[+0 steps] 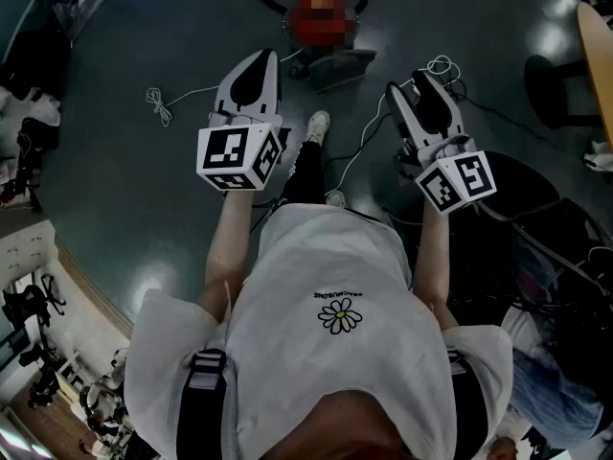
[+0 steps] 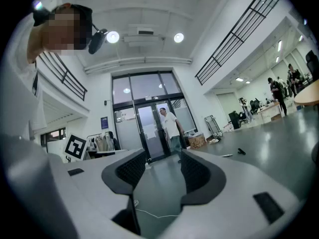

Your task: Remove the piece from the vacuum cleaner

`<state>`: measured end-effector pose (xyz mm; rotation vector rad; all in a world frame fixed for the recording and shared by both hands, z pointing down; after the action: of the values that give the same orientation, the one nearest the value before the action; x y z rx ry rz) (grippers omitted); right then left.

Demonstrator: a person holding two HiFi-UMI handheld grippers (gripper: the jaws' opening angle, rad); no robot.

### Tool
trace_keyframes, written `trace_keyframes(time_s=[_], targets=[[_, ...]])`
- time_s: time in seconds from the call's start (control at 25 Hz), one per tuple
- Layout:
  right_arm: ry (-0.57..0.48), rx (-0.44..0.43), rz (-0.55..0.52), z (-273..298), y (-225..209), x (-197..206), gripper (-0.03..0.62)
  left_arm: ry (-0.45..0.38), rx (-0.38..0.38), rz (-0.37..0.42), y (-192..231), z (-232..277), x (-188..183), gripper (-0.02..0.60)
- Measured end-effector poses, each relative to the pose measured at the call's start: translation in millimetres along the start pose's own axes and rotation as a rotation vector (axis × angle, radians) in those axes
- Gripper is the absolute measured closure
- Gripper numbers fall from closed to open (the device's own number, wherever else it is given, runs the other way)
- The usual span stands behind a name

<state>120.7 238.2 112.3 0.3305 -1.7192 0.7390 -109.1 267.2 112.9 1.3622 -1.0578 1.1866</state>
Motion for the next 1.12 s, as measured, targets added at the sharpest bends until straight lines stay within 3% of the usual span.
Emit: trace_keyframes(time_s=[0.16, 0.32, 0.56, 0.68, 0.84, 0.96, 1.12], targets=[[0.068, -0.030, -0.020, 67.2, -33.9, 11.1, 0.379, 0.064, 0.067, 0.083, 35.7, 71.6, 20.6, 0.576], [0.165, -0.010, -0.053, 127.6, -73.1, 24.9, 0.379, 0.179, 0.156, 0.219, 68.0, 145.4, 54.2, 0.576], [0.402, -0.004, -0.242, 184.7, -133.6, 83.1, 0.379, 0.424, 0.314, 0.406, 100.7, 235.9, 152.4, 0.575], [0.617, -0.086, -0.413, 194.9, -163.0, 139.4, 0.379, 0.597, 0.411, 0.510, 106.8, 268.1, 222.7, 0.575], [0.900, -0.277, -0.640, 194.7, -209.4, 243.3, 0.379, 0.789, 0.492, 0.646, 118.9, 308.9, 321.9, 0.576], [1.036, -0.388, -0.694, 192.3, -247.3, 328.4, 0.379, 0.893, 0.513, 0.679, 129.1, 335.1, 395.1, 0.576], [1.185, -0.453, -0.720, 188.0, -292.1, 429.6, 0.379, 1.000, 0.540, 0.732, 136.0, 351.7, 478.3, 0.577]])
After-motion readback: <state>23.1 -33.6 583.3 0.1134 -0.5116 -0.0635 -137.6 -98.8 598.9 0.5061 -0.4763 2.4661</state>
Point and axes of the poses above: the fingertips, and each gripper's own axes: z forward along the fingers, y to its left, x out of its underside, the point moved 4 cm from there along -z, backward along the fingers, and after that the axes turned 8 degrees about -y, right-handed, at the moved point
